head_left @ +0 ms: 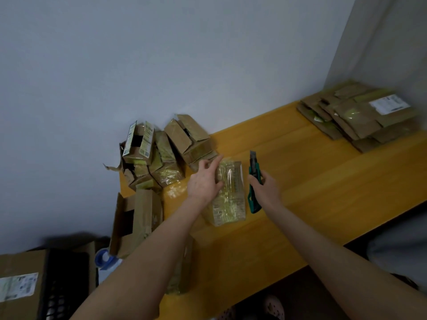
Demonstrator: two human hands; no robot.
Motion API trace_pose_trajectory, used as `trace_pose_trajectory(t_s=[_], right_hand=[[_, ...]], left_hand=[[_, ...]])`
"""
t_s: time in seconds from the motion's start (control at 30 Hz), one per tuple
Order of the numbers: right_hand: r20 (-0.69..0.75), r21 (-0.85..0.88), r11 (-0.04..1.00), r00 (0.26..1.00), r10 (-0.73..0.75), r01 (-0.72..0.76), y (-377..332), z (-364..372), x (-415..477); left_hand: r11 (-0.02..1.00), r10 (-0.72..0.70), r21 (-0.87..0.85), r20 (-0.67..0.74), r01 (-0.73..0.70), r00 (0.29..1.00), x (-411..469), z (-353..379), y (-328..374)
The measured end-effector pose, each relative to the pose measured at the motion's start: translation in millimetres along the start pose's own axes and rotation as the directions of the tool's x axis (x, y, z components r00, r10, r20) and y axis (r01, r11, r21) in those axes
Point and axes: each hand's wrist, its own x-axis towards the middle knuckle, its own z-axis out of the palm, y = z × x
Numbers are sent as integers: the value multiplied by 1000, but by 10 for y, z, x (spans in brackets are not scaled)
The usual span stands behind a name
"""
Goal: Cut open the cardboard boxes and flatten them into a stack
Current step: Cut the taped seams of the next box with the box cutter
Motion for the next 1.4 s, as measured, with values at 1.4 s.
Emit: trace_pose_trajectory(t_s=[1.4], right_hand=[[443, -762, 444, 880, -171, 470, 123, -238, -423]], left_hand=[[950, -291, -113, 7, 290, 957, 71, 55, -270]])
